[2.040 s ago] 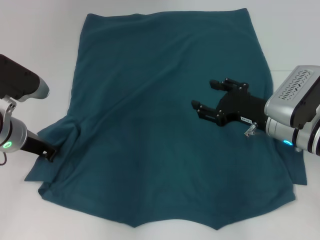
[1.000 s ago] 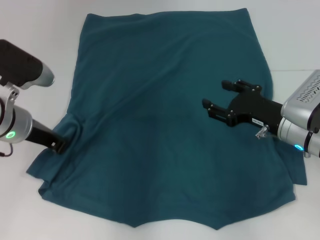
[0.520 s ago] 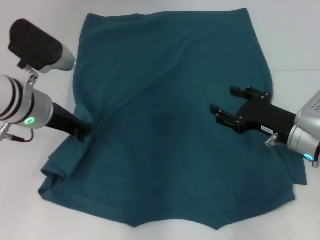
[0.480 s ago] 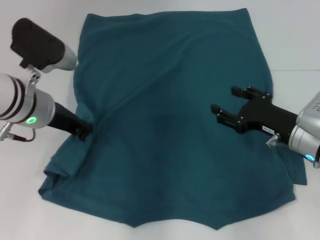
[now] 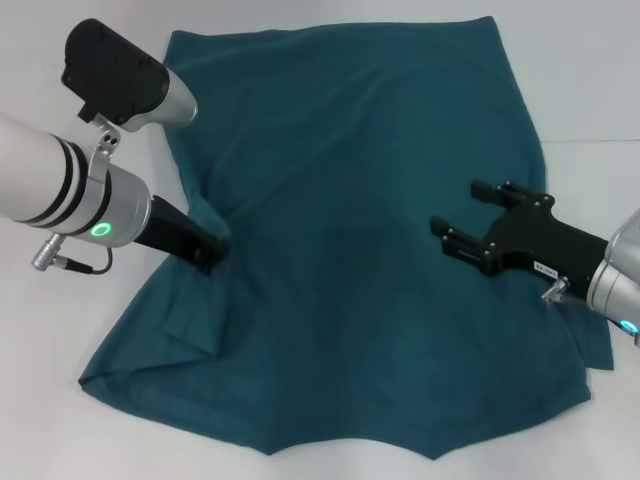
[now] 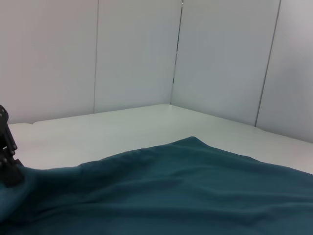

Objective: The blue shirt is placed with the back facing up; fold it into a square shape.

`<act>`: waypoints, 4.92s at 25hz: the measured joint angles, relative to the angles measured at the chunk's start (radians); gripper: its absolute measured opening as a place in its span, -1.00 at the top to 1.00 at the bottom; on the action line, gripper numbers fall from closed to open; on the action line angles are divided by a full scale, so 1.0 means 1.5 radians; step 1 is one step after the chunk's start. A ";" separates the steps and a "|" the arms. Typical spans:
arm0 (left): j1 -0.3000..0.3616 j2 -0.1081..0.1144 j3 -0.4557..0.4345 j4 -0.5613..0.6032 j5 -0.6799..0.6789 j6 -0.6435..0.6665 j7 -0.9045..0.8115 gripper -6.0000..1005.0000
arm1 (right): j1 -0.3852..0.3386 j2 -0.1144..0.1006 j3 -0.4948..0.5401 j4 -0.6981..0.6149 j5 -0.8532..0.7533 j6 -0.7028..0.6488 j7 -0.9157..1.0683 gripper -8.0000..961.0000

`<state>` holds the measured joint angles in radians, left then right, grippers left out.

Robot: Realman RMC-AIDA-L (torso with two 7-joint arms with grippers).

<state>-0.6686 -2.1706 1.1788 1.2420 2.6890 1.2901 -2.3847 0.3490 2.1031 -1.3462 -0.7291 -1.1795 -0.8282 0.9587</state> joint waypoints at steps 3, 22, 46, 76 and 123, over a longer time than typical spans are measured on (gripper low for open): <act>0.000 0.000 0.012 0.000 -0.007 0.000 -0.005 0.89 | -0.002 0.000 0.001 0.000 0.000 -0.004 0.000 -0.55; 0.012 -0.001 0.061 -0.047 -0.049 -0.095 -0.014 0.87 | -0.021 0.001 -0.003 0.000 0.002 -0.023 0.000 -0.55; 0.047 -0.001 0.099 -0.029 -0.038 -0.108 -0.012 -0.15 | -0.033 0.001 -0.005 -0.008 0.007 -0.040 0.018 -0.54; 0.200 -0.002 -0.209 -0.091 -0.631 0.128 0.409 -0.16 | 0.006 -0.007 0.124 -0.505 -0.817 -0.155 1.037 -0.17; 0.173 0.016 -0.302 -0.278 -0.637 0.077 0.622 0.12 | 0.038 -0.007 0.291 -0.536 -1.019 -0.463 1.298 -0.27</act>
<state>-0.4097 -2.1473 0.7262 0.8246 1.7334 1.4049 -1.4513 0.4054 2.0933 -0.9091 -1.5328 -2.7072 -1.5234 2.9063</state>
